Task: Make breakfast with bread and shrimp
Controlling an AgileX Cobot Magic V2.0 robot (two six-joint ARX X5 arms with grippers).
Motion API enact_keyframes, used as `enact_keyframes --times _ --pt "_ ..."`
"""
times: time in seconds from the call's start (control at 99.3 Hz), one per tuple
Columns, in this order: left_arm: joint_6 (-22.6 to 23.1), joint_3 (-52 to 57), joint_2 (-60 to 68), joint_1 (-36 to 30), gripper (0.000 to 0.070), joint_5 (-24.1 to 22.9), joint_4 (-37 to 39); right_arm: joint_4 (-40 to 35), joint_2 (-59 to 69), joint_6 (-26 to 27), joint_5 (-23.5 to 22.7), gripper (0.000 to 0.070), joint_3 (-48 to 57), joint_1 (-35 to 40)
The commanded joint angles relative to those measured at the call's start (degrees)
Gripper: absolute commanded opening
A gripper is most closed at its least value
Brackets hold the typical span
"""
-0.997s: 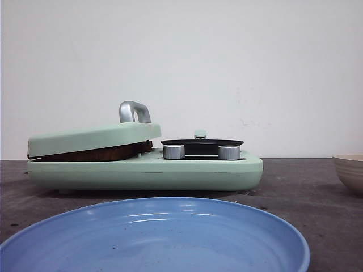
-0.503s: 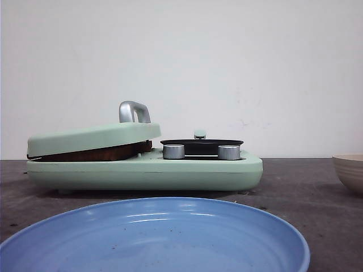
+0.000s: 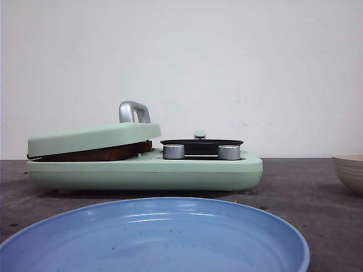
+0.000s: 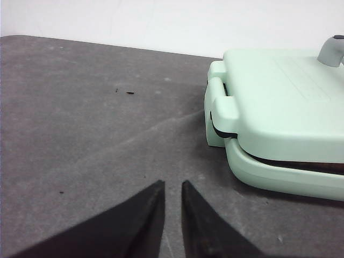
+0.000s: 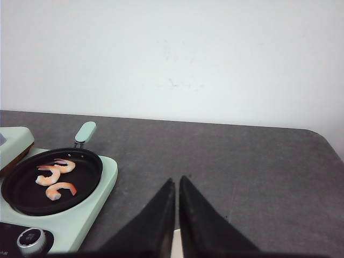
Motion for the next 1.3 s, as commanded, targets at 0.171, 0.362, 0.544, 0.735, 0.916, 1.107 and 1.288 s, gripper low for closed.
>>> enact_keyframes --times 0.171,0.362,0.544,0.735,0.916,1.107,1.288 --pt "-0.13 -1.03 -0.07 0.20 0.0000 -0.15 -0.26 0.63 0.07 -0.42 0.20 0.0001 0.57 0.13" --pt "-0.13 -1.03 -0.07 0.20 0.0000 -0.15 -0.26 0.63 0.07 -0.42 0.20 0.0001 0.55 0.13" --pt "-0.13 -1.03 -0.07 0.20 0.0000 -0.15 -0.26 0.61 0.07 -0.42 0.20 0.0001 0.57 0.13" --pt "-0.13 -1.03 -0.07 0.20 0.0000 -0.15 -0.26 0.63 0.07 -0.42 0.20 0.0001 0.57 0.13" --pt "-0.13 -1.03 -0.04 0.20 0.0000 -0.15 -0.26 -0.39 -1.38 -0.46 0.68 0.0001 0.50 0.13" --pt "-0.13 -1.03 -0.07 0.20 0.0000 -0.15 -0.26 2.51 -6.73 -0.66 7.72 0.0000 -7.67 0.09" --pt "-0.13 -1.03 -0.04 0.20 0.0000 -0.17 -0.26 10.29 -13.40 -0.66 6.25 0.0001 -22.29 0.42"
